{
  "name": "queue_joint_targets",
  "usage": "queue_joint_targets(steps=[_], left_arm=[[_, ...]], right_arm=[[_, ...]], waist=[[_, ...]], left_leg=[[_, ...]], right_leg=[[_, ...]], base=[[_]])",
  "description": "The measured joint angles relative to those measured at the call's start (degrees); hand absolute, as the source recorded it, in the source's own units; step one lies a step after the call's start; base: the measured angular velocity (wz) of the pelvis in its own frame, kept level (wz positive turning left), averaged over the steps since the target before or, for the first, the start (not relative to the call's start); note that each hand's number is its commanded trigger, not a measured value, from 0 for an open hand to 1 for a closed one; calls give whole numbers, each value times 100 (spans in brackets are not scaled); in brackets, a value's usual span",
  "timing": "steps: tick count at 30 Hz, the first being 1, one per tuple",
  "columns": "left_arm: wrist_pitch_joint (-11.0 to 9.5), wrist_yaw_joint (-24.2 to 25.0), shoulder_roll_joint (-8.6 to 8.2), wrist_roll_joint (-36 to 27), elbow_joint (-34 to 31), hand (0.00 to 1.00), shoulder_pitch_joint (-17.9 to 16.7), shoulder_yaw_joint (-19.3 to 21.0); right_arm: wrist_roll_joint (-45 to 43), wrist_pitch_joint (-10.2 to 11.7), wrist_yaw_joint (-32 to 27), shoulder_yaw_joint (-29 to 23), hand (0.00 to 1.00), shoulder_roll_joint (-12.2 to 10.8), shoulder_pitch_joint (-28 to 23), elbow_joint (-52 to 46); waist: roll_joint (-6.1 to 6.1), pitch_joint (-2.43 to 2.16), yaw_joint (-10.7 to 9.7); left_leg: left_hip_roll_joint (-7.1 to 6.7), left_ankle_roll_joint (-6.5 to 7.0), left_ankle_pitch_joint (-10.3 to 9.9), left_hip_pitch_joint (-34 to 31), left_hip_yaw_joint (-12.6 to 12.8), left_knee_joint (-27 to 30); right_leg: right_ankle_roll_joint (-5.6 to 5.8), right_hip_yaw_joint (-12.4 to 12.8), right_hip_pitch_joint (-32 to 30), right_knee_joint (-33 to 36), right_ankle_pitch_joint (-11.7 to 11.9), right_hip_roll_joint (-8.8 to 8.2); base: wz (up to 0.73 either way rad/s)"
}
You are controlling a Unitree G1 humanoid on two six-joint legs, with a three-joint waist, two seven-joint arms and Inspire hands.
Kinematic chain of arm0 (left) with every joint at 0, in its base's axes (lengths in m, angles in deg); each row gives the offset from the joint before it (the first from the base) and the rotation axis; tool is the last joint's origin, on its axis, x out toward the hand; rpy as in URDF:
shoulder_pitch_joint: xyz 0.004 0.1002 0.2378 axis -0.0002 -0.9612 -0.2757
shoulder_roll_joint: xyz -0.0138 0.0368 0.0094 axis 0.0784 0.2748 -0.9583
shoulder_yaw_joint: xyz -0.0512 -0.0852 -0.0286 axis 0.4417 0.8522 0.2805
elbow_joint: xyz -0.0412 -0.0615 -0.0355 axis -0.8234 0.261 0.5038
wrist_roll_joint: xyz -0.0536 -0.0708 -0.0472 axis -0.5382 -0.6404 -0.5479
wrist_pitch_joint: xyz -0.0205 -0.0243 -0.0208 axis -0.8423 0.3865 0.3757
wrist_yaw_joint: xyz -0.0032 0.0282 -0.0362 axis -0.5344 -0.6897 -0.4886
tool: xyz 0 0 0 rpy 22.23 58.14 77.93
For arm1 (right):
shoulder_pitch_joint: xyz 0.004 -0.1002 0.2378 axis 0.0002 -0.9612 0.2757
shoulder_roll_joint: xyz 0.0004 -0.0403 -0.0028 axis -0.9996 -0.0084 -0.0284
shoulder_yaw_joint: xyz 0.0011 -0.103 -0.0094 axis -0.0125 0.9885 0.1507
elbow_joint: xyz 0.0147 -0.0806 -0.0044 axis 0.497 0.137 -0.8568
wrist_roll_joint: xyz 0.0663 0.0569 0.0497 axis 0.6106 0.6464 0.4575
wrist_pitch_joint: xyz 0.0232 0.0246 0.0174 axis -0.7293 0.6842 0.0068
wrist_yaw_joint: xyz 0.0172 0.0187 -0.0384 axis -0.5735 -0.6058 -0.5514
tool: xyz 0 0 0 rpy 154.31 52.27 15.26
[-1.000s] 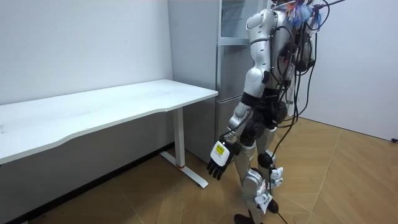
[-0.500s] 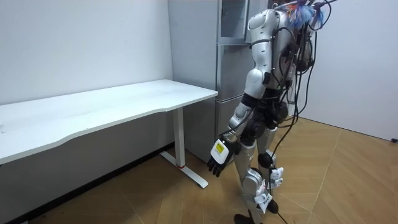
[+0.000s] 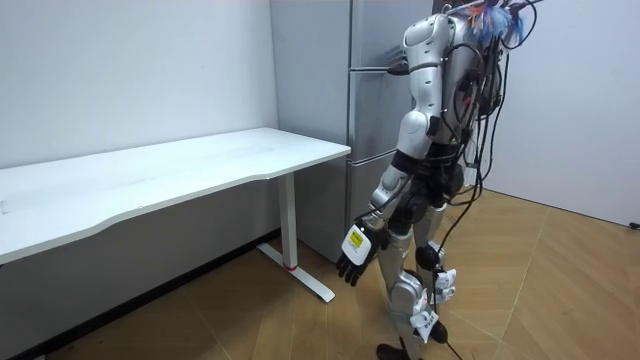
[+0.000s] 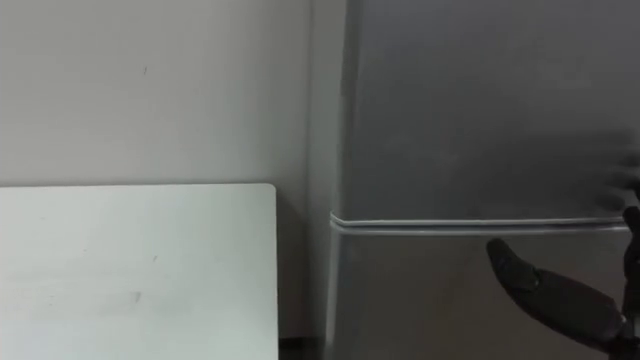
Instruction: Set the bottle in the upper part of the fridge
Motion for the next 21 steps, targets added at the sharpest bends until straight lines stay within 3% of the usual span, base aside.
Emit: queue_joint_targets(steps=[21], left_arm=[[-2, 20, 1, 4, 2, 0, 1, -2]], right_arm=[[-5, 94, 145, 11, 0, 0, 0, -19]], waist=[[30, 5, 2]], left_leg=[[8, -8, -5, 0, -1, 0]], right_leg=[[-8, -1, 4, -4, 7, 10]], base=[[0]])
